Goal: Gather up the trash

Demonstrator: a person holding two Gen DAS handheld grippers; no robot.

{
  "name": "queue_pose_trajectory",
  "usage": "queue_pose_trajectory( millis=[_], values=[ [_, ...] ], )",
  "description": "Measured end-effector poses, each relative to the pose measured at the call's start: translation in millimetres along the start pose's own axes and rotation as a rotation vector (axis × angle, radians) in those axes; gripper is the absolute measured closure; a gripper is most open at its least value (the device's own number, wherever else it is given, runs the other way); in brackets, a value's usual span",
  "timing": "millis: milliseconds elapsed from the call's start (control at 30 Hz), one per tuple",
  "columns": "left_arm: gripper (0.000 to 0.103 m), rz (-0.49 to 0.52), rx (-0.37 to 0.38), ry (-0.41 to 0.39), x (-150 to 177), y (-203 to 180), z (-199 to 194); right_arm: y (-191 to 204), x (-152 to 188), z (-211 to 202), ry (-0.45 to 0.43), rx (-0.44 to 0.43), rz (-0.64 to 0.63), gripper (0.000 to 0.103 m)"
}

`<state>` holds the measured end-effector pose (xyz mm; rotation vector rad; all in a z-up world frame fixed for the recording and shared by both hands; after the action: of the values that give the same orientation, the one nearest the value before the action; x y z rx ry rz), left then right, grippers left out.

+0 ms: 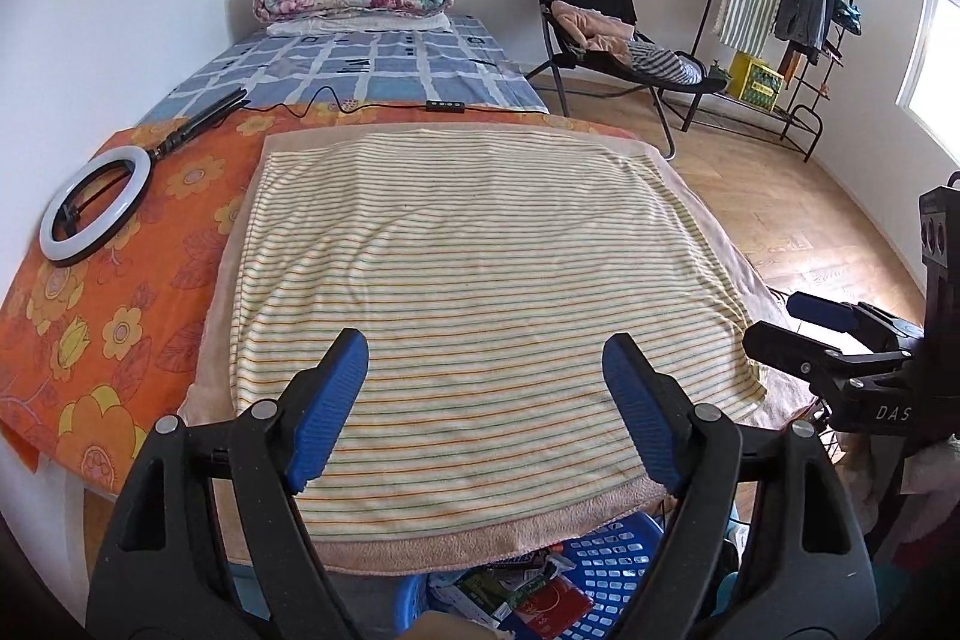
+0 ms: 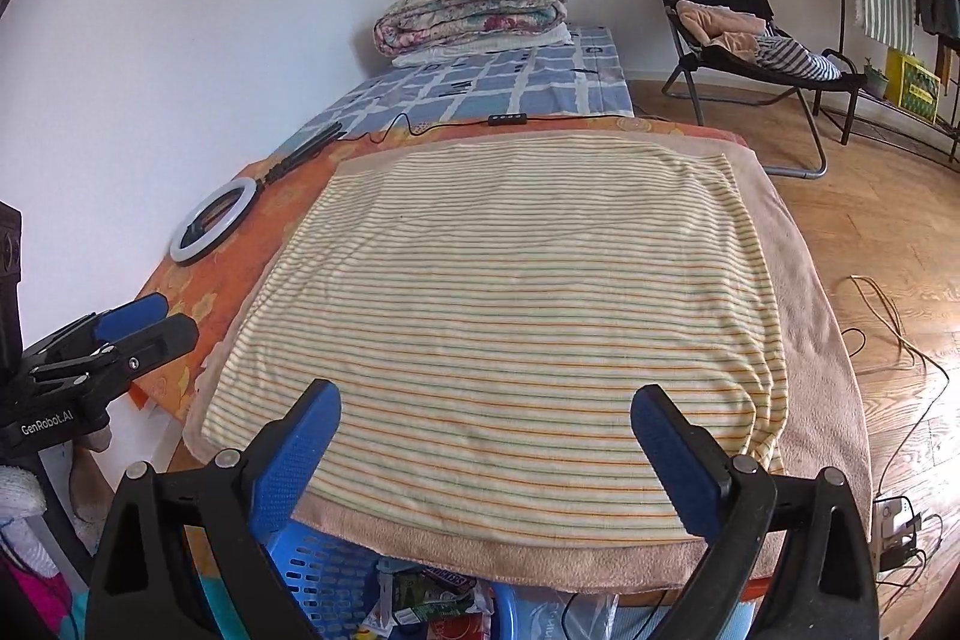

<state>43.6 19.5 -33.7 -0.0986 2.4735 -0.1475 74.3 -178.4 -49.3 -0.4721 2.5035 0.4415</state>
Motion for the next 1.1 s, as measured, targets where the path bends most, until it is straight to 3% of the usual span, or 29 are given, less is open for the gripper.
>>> queue_pose_trajectory(
  millis=[167,267,567,1100],
  values=[
    [0.016,-0.011,-0.009,-0.012,-5,1,5,-6,-8,6,-0.021,-0.005,0.015,0.004],
    [0.006,-0.022,-0.01,-0.014,-6,2,8,-7,-8,13,-0.009,-0.002,0.008,0.004],
    [0.006,-0.019,-0.025,0.005,2,5,16,-20,-7,26,0.02,0.001,0.062,0.004],
    [0.006,-0.015,-0.038,0.026,16,2,19,-17,-6,24,-0.002,0.021,0.043,0.0]
  ],
)
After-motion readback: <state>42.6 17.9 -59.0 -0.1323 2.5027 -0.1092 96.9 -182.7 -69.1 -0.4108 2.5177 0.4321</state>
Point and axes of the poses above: each gripper's, at about its wrist camera, not at the fingertips, and z roughly the way its jaws point, y to its left, x to its underside, the point moved 7 cm from there along z, roughly the way its jaws point, and after that the axes turned 7 degrees about y, right-handed, at the moved point
